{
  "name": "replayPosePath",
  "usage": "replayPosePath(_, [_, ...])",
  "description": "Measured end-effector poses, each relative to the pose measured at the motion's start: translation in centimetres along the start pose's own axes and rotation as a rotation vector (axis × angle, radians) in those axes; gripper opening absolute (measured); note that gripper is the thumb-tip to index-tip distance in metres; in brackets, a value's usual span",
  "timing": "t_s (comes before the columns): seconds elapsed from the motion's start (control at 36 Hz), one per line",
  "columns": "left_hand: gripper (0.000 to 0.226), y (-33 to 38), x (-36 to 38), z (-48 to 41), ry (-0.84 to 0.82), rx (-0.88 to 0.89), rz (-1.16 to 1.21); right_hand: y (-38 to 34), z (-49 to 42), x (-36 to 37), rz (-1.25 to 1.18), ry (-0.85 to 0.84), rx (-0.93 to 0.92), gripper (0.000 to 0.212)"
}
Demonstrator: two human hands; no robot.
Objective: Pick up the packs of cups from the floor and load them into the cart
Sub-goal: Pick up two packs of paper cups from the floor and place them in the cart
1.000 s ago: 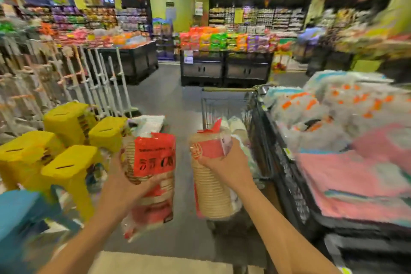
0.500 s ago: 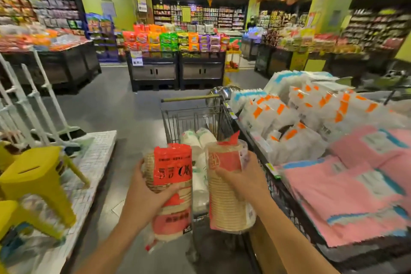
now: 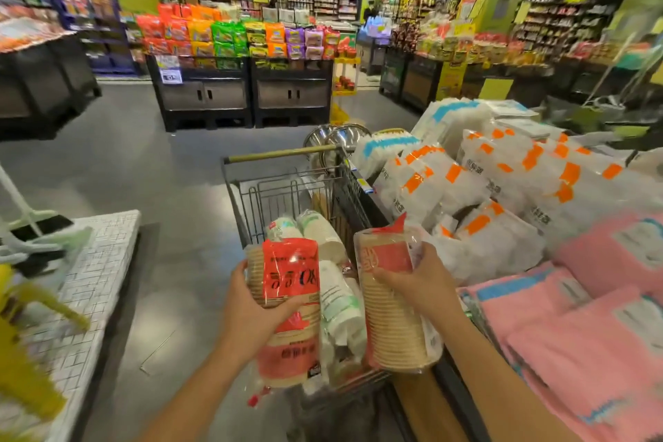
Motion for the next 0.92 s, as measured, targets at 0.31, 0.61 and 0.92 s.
replayPosePath(0.31, [0.093, -7.4, 5.6, -13.6, 0.058, -0.248, 0.045, 4.1, -19.6, 4.7, 0.136, -0.207, 0.132, 0.092])
replayPosePath(0.61, [0.072, -13.8, 10.6, -20.1, 0.144, -0.499, -0.074, 11.8, -31.0, 11.6, 0.342, -0.484, 0.315, 0.127])
replayPosePath(0.92, [0.110, -21.8, 10.3, -20.6, 0.114, -0.709, -0.133, 15.5, -32.6, 14.0, 0.403, -0.658, 0.322, 0.113])
Point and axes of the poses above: each hand's wrist, its own z-axis away from the middle knuckle, its own x-axis out of the palm, y = z × x, the point moved 4 cm from there along -z, towards the middle knuckle, and after that the axes turned 9 degrees about -y, right-handed, at the moved point
